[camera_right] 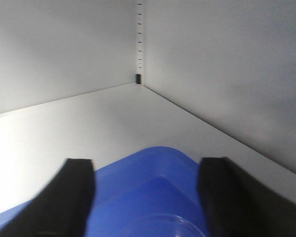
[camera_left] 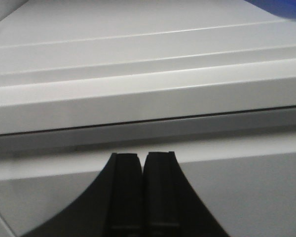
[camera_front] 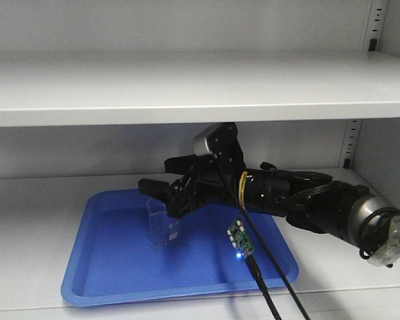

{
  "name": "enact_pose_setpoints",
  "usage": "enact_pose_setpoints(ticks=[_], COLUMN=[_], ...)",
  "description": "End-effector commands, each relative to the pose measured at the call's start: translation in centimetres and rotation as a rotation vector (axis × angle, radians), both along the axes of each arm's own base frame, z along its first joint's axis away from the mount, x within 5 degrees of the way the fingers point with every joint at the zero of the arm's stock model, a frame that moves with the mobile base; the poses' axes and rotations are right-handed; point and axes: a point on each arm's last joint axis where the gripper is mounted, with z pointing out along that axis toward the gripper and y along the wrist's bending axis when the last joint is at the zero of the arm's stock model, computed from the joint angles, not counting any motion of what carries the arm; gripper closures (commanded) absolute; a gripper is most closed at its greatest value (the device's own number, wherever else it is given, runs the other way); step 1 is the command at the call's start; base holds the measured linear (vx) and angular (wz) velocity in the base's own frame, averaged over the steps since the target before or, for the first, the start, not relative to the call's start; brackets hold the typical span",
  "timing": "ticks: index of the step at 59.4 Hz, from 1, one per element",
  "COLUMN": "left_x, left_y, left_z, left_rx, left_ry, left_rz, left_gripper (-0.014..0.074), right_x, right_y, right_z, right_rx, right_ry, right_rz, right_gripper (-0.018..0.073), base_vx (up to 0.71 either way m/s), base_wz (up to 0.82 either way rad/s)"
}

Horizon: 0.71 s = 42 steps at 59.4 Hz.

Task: Pick beaker and place in left cabinet
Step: 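Open the right gripper to release the beaker on the tray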

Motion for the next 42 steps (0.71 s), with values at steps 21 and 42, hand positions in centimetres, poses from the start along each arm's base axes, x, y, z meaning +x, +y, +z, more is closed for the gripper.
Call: enact_pose_setpoints(ticks=[21, 42], left_x=[0.1, 0.1], left_y=[-0.1, -0.1], left_z=[1.2, 1.2], left_rx=[-0.004, -0.004], left_ry=[-0.099, -0.099], left_rz=[-0.018, -0.018], left_gripper=[0.0593, 0.0593], right_x=[-1.5, -4.1], right_y=[-2.6, -6.4], right_z=[2.9, 1.8], right_rx=[-0.107, -0.148], right_ry=[0.135, 0.179], right_rz=[-0.081, -0.182], right_gripper=[0.0564, 0.0564], base_vx=[0.0, 0.0], base_wz=[0.0, 0.0])
